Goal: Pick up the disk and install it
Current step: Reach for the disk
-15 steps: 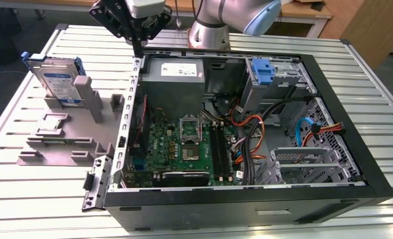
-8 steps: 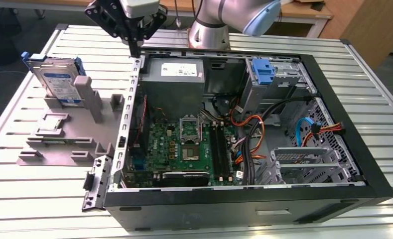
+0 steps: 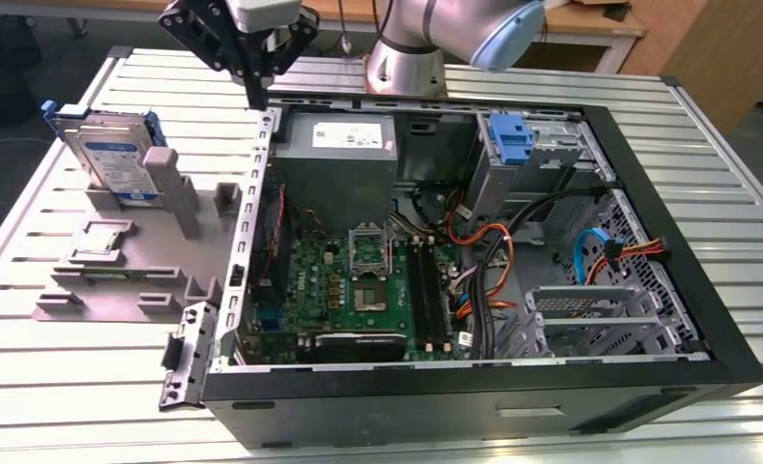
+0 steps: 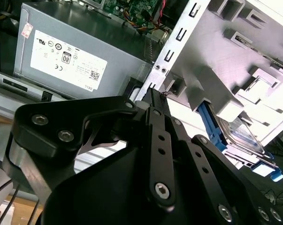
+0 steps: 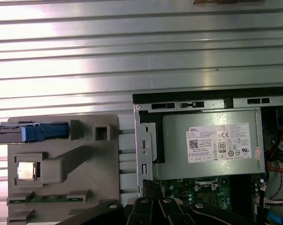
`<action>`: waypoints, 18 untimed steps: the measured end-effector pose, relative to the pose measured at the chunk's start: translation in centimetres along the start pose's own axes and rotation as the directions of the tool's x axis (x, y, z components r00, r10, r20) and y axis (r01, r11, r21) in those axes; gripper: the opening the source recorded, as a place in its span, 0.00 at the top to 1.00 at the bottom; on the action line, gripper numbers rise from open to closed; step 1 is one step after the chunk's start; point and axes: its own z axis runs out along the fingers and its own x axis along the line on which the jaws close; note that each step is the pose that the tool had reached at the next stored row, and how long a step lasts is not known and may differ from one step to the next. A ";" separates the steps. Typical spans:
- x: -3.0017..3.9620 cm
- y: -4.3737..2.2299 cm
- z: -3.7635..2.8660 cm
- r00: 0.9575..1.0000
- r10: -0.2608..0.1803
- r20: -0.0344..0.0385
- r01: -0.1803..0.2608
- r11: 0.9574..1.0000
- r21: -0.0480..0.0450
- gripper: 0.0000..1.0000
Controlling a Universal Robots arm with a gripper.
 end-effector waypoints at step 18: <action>1.62 0.18 0.06 1.000 0.000 0.000 0.000 1.000 0.000 0.90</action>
